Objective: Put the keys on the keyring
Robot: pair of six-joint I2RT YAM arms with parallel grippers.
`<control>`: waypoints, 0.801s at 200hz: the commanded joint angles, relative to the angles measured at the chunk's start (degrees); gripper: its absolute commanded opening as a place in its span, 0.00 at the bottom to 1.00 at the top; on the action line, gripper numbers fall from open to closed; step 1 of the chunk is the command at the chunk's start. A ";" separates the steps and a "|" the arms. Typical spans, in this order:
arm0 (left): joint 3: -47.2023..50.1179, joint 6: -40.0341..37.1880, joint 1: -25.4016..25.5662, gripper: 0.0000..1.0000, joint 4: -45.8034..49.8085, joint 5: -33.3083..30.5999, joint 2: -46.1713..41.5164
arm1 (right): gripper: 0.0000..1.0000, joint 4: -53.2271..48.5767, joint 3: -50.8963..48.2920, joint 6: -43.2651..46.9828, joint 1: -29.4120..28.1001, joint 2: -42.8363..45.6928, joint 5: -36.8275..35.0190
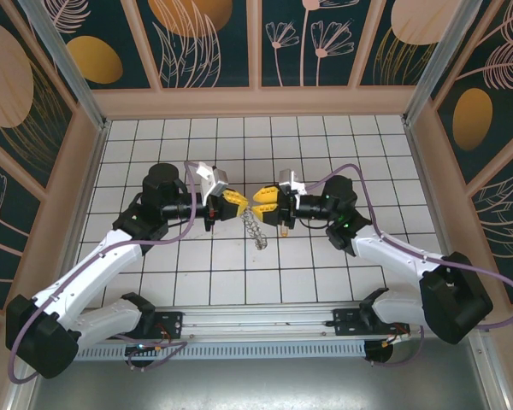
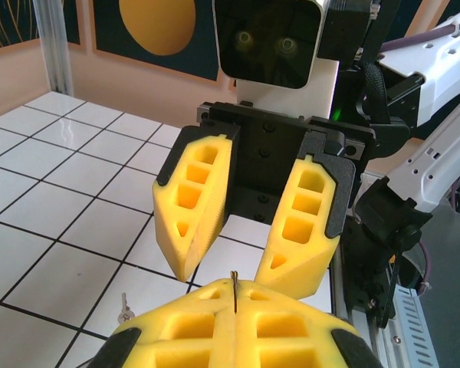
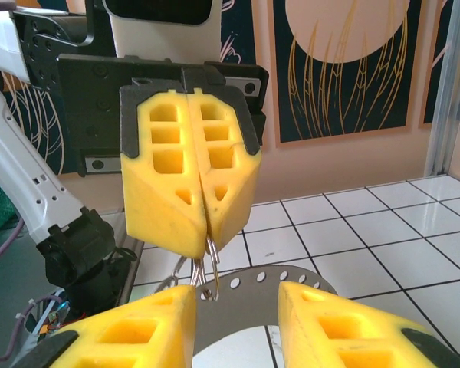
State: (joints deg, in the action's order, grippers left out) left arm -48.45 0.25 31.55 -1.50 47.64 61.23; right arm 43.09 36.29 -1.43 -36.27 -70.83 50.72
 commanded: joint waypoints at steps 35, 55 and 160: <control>-2.10 -0.25 0.53 0.00 -2.04 1.77 0.12 | 0.29 4.30 1.94 -1.30 -1.08 -1.34 1.39; -2.09 -0.25 0.62 0.00 -1.90 1.09 0.19 | 0.27 4.12 1.92 -1.13 -1.34 -1.52 1.66; -3.11 -1.95 0.97 0.00 0.71 0.10 1.51 | 0.00 3.38 2.20 -0.05 -1.61 -1.21 1.33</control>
State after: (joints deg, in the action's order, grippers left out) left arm -48.97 -0.40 31.94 -0.82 47.42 62.63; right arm 44.69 36.36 -2.24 -37.23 -72.18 51.13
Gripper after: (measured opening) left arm 0.043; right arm 0.046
